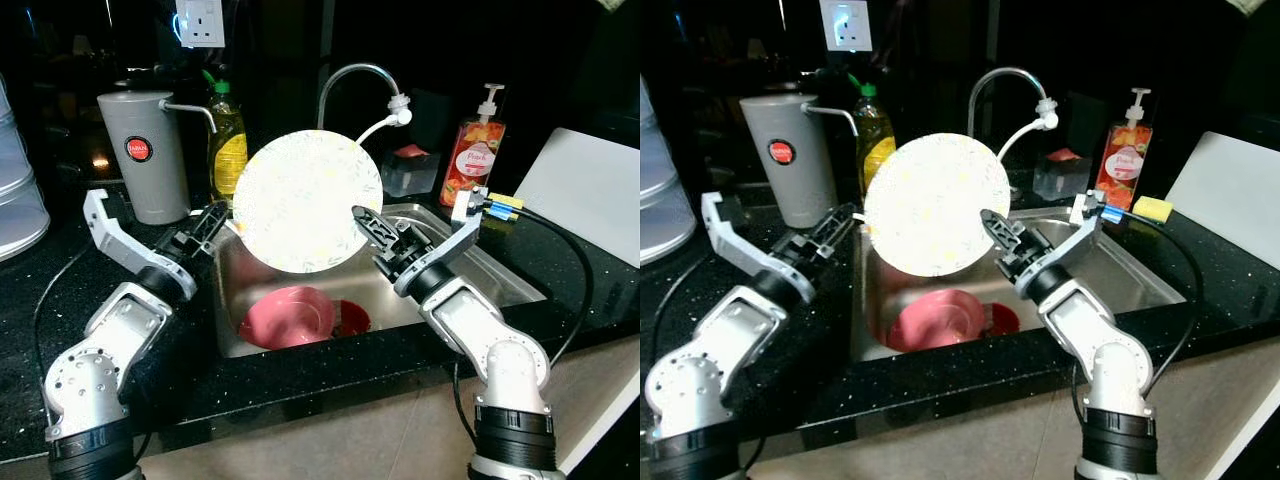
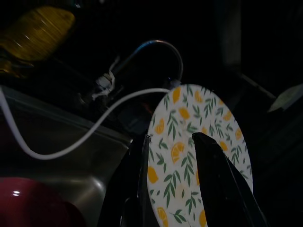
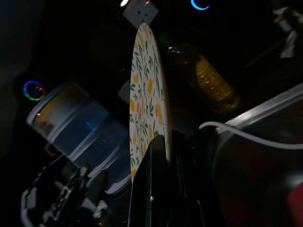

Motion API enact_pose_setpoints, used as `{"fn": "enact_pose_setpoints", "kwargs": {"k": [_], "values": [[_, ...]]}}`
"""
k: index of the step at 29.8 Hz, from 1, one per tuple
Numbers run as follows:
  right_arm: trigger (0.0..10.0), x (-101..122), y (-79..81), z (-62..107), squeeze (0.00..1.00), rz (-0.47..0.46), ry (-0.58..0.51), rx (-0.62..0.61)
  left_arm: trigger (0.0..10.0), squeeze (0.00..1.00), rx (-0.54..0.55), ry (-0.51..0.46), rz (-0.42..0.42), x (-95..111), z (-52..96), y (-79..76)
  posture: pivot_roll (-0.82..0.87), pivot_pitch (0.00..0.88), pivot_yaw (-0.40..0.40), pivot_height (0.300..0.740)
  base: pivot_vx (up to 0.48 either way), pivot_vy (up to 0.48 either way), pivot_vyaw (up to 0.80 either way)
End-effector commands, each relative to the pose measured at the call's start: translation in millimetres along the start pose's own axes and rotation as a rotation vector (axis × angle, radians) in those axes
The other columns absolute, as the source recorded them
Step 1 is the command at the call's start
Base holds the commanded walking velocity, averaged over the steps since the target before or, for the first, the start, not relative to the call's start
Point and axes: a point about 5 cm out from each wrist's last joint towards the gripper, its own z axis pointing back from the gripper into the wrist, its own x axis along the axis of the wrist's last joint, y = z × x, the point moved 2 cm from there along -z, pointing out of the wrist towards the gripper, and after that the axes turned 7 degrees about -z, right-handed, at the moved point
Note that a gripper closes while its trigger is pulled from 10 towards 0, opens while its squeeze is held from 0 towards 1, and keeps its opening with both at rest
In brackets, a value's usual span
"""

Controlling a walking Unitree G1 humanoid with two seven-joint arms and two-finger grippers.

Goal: Kitchen organization

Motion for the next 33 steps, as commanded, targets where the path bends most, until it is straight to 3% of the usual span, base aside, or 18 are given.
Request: {"fn": "enact_pose_setpoints", "kwargs": {"k": [1, 5, 8, 9, 11, 15, 16, 17, 21, 24, 29, 33], "values": [[10.0, 3.0, -3.5, -0.7, 0.00, 0.015, -0.023, -0.026, 10.0, 0.00, 0.032, 0.013, -0.032, 0.4, 1.3, 5.5, -0.04, 0.018, -0.022, 0.740, 0.000, 0.000, 0.00], [10.0, 10.9, -24.5, -3.1, 0.00, 0.001, -0.076, -0.145, 10.0, 0.00, 0.128, 0.021, -0.073, -1.2, 4.3, 20.7, -0.03, 0.022, -0.023, 0.740, 0.000, 0.000, 0.00], [10.0, 10.6, -35.6, -4.2, 0.00, 0.014, -0.075, -0.209, 10.0, 0.00, 0.140, 0.031, -0.085, -2.9, 4.5, 22.3, -0.03, 0.024, -0.022, 0.740, 0.000, 0.000, 0.00], [10.0, 7.7, -51.2, -6.2, 0.00, 0.065, -0.052, -0.296, 10.0, 0.00, 0.146, 0.067, -0.139, -9.3, 3.6, 21.1, -0.03, 0.025, -0.023, 0.740, 0.000, 0.000, 0.00], [10.0, 7.0, -55.7, -6.7, 0.00, 0.080, -0.046, -0.318, 10.0, 0.00, 0.150, 0.080, -0.158, -11.5, 3.4, 20.9, -0.03, 0.025, -0.023, 0.740, 0.000, 0.000, 0.00], [10.0, 6.2, -67.7, -9.1, 0.00, 0.135, -0.018, -0.383, 10.0, 0.00, 0.179, 0.138, -0.311, -19.0, 0.7, 19.0, -0.03, 0.027, -0.025, 0.740, 0.000, 0.000, 0.00], [10.0, 6.2, -67.7, -9.1, 0.00, 0.135, -0.018, -0.383, 10.0, 0.00, 0.179, 0.138, -0.311, -19.0, 0.7, 19.0, -0.03, 0.027, -0.025, 0.740, 0.000, 0.000, 0.00], [10.0, 6.0, -78.4, -10.4, 0.00, 0.157, -0.010, -0.441, 10.0, 0.00, 0.181, 0.169, -0.425, -24.2, -2.6, 14.0, -0.03, 0.027, -0.027, 0.740, 0.000, 0.000, 0.00], [10.0, 4.1, -96.9, -9.3, 0.00, 0.143, -0.027, -0.550, 10.0, 0.00, 0.138, 0.183, -0.501, -28.7, -6.5, 0.7, -0.03, 0.027, -0.029, 0.740, 0.000, 0.000, 0.00], [10.0, 1.0, -103.0, -9.8, 0.00, 0.150, -0.027, -0.582, 10.0, 0.00, 0.133, 0.187, -0.510, -30.8, -7.0, -1.2, -0.02, 0.028, -0.027, 0.740, 0.000, 0.000, 0.00], [10.0, -12.2, -104.1, -14.7, 0.00, 0.319, 0.051, -0.584, 10.0, 0.00, 0.131, 0.195, -0.520, -33.0, -6.8, -1.9, -0.02, 0.029, -0.024, 0.740, 0.000, 0.000, 0.00], [10.0, -16.9, -99.2, -20.9, 0.00, 0.384, 0.078, -0.540, 10.0, 0.00, 0.133, 0.190, -0.533, -33.9, -7.0, -1.8, -0.02, 0.029, -0.024, 0.740, 0.000, 0.000, 0.00]]}}
